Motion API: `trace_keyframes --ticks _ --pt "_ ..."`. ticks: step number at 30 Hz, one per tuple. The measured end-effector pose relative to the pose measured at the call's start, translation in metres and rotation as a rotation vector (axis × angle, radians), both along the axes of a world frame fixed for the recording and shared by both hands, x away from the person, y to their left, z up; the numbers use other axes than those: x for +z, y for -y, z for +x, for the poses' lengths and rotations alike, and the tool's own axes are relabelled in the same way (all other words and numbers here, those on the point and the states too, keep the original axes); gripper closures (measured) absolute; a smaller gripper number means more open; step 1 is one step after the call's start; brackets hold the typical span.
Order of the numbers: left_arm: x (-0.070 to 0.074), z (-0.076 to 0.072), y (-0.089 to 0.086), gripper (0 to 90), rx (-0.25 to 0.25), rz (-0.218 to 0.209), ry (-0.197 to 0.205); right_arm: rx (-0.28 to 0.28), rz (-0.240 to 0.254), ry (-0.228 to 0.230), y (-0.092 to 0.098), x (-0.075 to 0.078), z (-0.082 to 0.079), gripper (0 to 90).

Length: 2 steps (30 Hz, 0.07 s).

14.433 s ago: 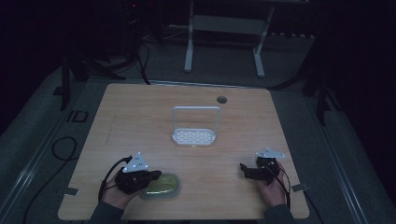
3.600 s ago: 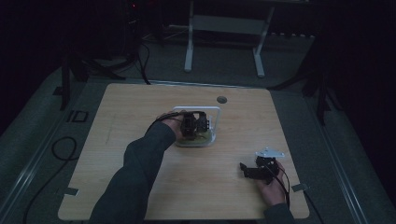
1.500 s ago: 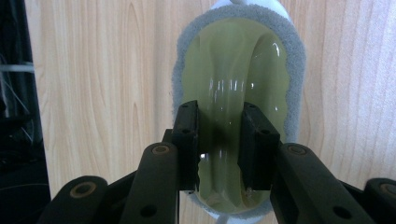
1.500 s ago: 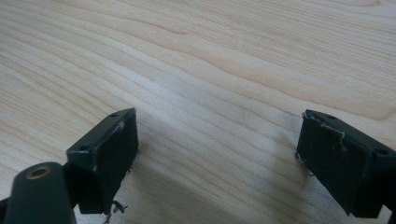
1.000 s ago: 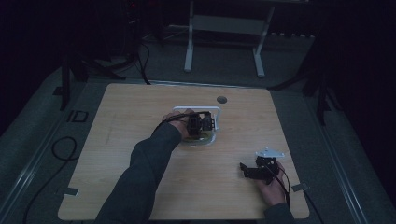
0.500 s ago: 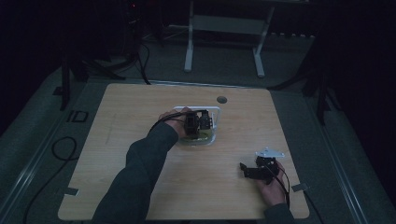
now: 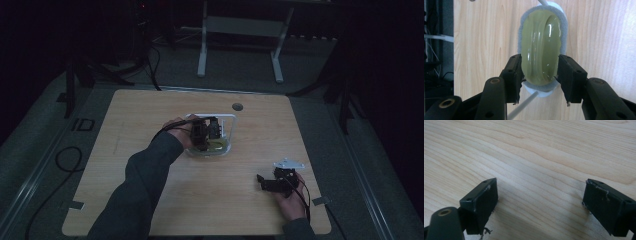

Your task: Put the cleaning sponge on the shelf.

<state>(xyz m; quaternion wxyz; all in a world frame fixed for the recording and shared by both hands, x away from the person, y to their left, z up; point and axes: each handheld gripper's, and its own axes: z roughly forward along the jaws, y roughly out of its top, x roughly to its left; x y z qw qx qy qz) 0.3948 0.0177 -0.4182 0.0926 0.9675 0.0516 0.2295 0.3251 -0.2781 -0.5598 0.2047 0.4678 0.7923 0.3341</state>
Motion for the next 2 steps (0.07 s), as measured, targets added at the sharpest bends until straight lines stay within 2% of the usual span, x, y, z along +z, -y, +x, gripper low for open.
trace_keyframes --ticks 1,2 --pt "0.0 0.0 0.0 54.7 0.0 0.0 0.0 0.0 0.0 0.0 0.0 0.0 0.0 12.3" --pt "0.005 -0.0054 -0.005 54.7 0.004 -0.026 0.006 0.0 0.0 0.0 0.0 0.0 0.0 12.3"
